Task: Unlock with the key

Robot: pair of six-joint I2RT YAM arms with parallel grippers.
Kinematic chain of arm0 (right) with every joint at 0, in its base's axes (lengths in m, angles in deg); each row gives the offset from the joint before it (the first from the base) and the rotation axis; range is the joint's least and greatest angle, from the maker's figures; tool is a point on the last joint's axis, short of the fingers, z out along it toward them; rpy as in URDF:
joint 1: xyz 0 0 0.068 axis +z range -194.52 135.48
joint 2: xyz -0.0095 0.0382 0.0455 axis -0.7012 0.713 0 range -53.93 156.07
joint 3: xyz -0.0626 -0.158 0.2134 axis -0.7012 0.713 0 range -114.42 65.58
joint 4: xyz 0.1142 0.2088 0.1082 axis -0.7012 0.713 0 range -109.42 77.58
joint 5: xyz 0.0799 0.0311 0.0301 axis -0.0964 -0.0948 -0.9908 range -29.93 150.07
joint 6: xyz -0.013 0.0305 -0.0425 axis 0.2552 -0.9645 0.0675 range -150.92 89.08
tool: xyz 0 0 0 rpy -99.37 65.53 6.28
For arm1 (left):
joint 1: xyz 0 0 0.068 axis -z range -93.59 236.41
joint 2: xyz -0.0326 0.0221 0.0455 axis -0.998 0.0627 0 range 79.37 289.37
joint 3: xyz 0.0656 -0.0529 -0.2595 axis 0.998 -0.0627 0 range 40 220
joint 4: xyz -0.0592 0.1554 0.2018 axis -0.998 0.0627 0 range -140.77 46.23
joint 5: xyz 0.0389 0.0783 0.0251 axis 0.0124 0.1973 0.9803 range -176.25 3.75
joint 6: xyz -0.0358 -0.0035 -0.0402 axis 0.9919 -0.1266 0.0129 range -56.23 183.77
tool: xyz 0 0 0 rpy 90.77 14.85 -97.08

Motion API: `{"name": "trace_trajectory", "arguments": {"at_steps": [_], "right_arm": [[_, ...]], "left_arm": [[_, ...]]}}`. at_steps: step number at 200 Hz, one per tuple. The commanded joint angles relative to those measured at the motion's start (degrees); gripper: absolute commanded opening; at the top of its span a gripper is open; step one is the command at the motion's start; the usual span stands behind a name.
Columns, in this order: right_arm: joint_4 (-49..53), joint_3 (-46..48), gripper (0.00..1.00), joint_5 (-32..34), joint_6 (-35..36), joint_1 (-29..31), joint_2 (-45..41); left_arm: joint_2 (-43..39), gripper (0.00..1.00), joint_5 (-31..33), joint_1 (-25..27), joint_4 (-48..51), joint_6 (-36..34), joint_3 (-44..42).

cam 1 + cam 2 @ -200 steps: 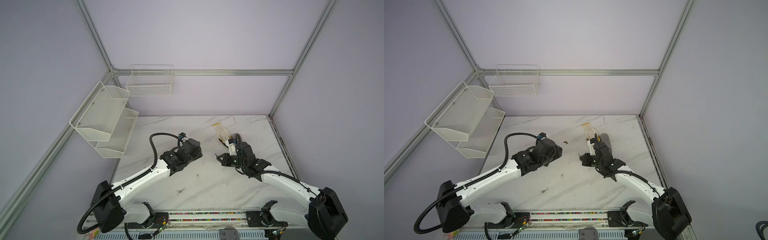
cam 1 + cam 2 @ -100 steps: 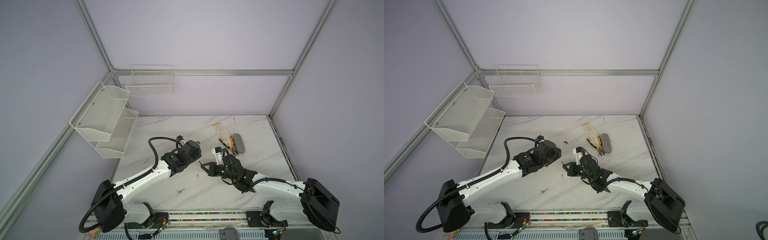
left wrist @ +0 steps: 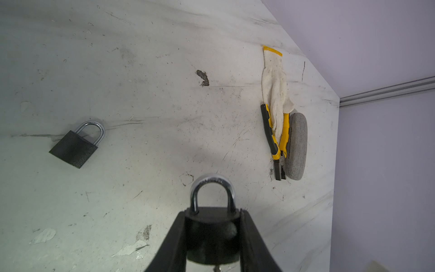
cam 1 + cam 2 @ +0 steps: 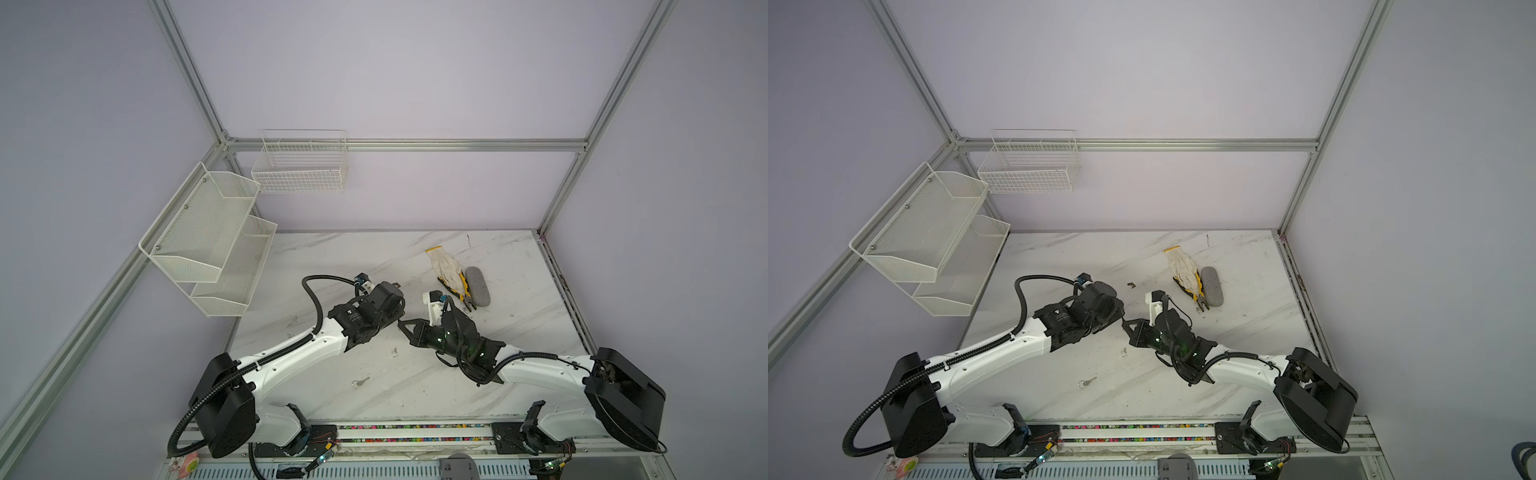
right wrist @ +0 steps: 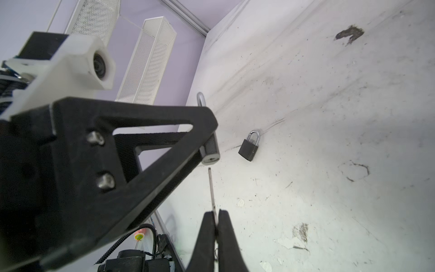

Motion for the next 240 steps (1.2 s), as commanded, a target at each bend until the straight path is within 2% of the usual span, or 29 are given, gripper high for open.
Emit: {"name": "trace_trajectory", "arguments": {"at_steps": [1, 105, 145, 196, 240], "right_arm": [[-1.0, -1.3, 0.0, 1.9, -0.4, 0.4, -0.3], [-2.7, -1.7, 0.0, 2.4, 0.2, 0.4, 0.0], [-3.1, -1.8, 0.0, 2.2, -0.1, 0.5, 3.0], [-2.0, -2.0, 0.0, 4.0, 0.7, 0.5, 0.6], [-1.5, -2.2, 0.0, 2.3, 1.0, 0.6, -1.0]], "left_arm": [[-0.6, 0.0, 1.0, -0.1, -1.1, 1.0, 1.1], [-0.5, 0.0, 0.2, 0.3, -1.1, 2.2, 0.8], [-1.0, 0.0, -0.5, 0.2, -1.8, 2.7, 0.9], [-1.4, 0.0, 0.1, 0.3, -1.7, 2.7, 0.3], [-1.7, 0.0, 1.1, 0.4, -1.6, 2.6, 0.1]]}}
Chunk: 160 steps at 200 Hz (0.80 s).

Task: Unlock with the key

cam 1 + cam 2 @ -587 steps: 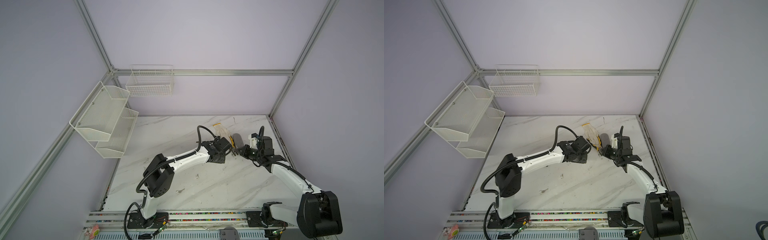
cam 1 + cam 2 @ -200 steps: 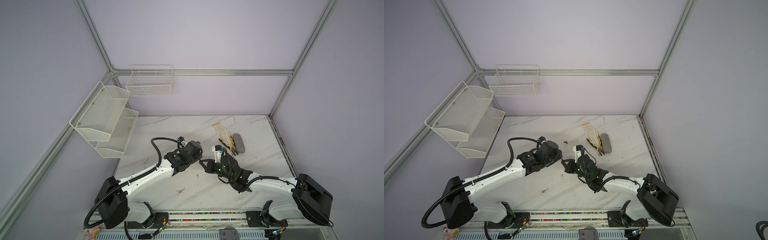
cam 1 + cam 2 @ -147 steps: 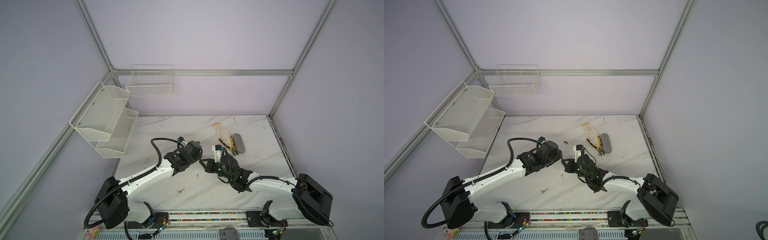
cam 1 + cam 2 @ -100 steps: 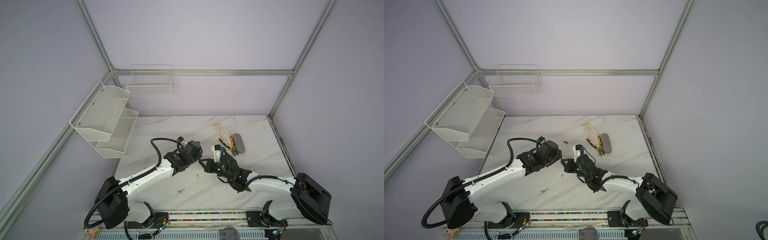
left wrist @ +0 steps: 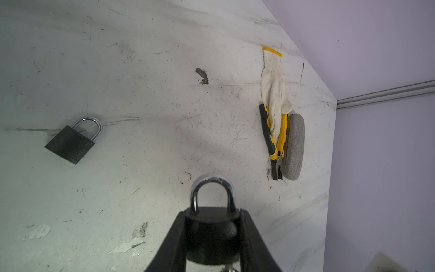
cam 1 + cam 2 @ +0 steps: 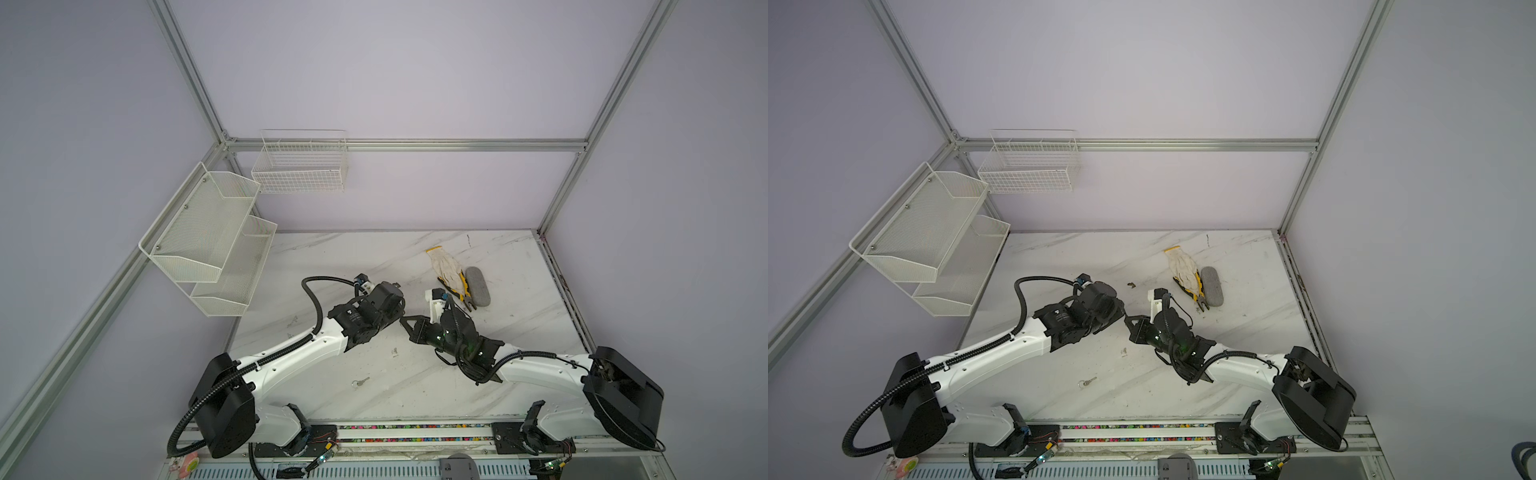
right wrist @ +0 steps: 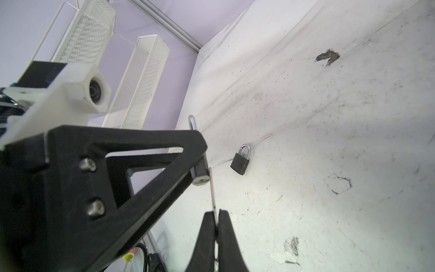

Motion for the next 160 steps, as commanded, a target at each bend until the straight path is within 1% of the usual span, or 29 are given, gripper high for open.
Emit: {"name": "trace_trajectory", "arguments": {"at_steps": [1, 45, 51, 71, 115, 160], "right_arm": [[-1.7, -1.5, 0.0, -1.2, 0.4, 0.4, -1.2], [-1.7, -1.6, 0.0, -2.6, 0.4, 0.8, -0.3], [-1.6, -1.9, 0.0, -2.9, 0.5, 1.0, 1.3], [-1.3, -2.6, 0.0, -3.3, 0.8, 1.5, 2.2], [-1.3, -2.5, 0.0, -1.9, 1.0, 1.7, 1.3], [2.3, -3.1, 0.0, 1.1, 1.8, 1.8, 0.3]], "left_arm": [[-1.6, 0.0, 1.4, 0.2, -1.5, 1.1, 0.1], [-2.4, 0.0, 2.5, 0.2, -1.5, 1.1, 0.4], [-2.4, 0.0, 2.8, 0.2, -1.5, 1.1, 0.5], [-2.5, 0.0, 3.2, 0.1, -1.5, 1.1, 0.6], [-2.6, 0.0, 3.2, 0.2, -1.4, 1.4, 0.4], [-3.4, 0.0, 3.7, 0.2, -1.3, 1.6, -0.5]]}}
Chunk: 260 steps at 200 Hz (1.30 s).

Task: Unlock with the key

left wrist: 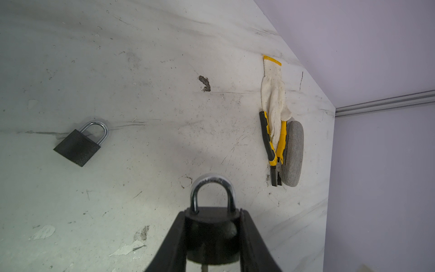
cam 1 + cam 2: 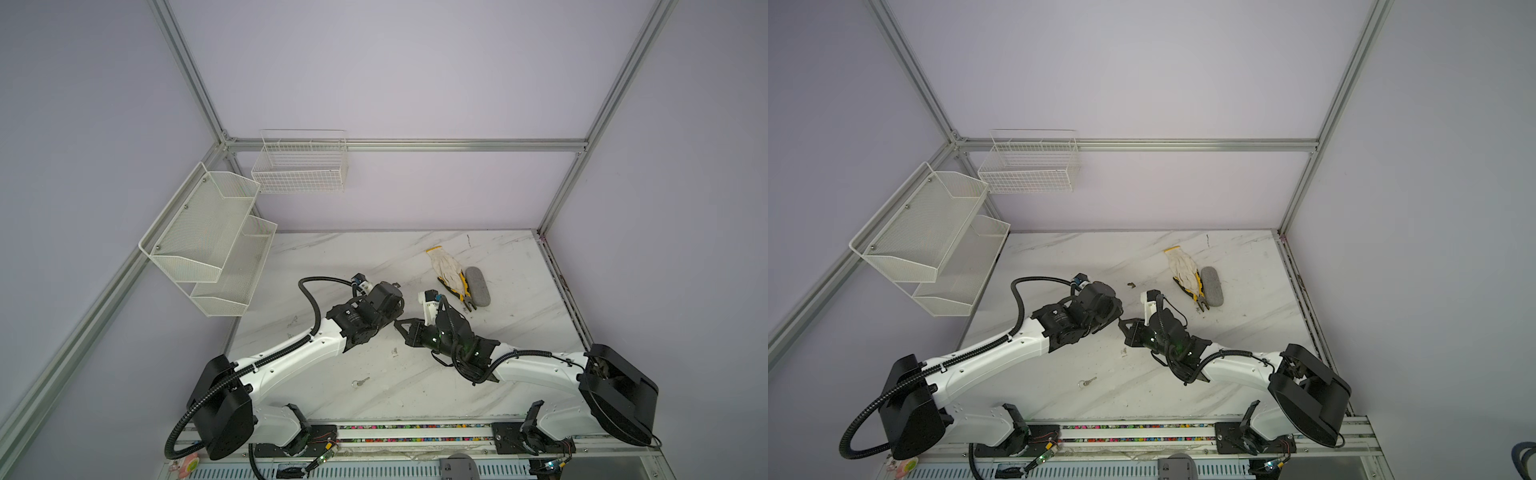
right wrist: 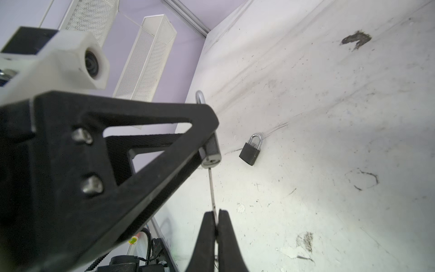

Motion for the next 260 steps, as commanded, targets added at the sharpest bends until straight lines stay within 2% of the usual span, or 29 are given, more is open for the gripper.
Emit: {"name": "trace_trajectory", "arguments": {"at_steps": [1, 92, 186, 260], "right_arm": [[1.9, -1.5, 0.0, 2.3, 0.7, 0.3, -1.4], [1.1, -1.7, 0.0, 2.8, 0.6, 0.3, -1.4], [-2.3, -1.0, 0.0, 0.2, 0.4, 0.3, -1.4], [-1.3, -0.7, 0.0, 2.1, -0.8, 0.3, -1.4]], "left_arm": [[-2.6, 0.0, 2.1, 0.2, -1.7, 0.7, -0.5], [-2.7, 0.0, 1.7, 0.2, -1.5, 0.6, -1.0], [-1.3, 0.0, 2.0, 0.2, -1.0, -0.2, 0.1], [-1.2, 0.0, 1.8, 0.1, 0.0, -1.2, 0.8]]}}
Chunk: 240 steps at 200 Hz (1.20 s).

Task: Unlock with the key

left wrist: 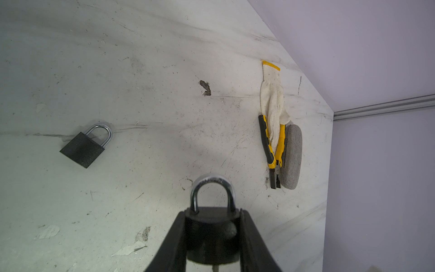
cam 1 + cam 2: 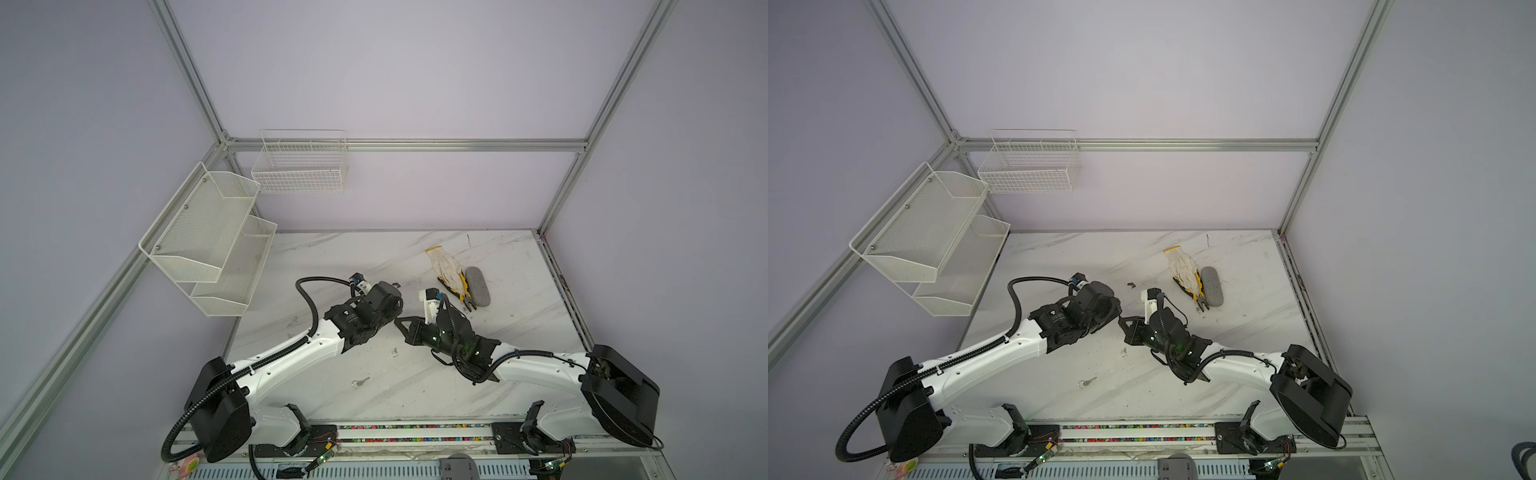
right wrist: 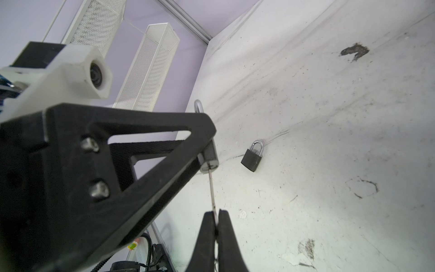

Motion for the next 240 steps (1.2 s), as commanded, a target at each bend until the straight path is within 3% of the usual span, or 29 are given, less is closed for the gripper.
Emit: {"name": "trace_trajectory", "arguments": {"at_steps": [1, 95, 240], "right_arm": [[-1.0, -0.4, 0.0, 1.6, -0.9, 0.2, -1.1], [-0.4, -2.2, 0.0, 1.5, 0.1, 0.2, 0.7], [4.4, -4.5, 0.0, 5.0, 2.7, 0.0, -4.9]], "left_arm": [[-0.5, 0.0, 1.0, 0.1, -0.6, -1.2, 0.8], [-0.6, 0.0, -1.3, 0.4, -1.4, -0.9, 1.2], [-0.5, 0.0, -1.3, 1.7, 2.2, -4.8, 1.9]]}}
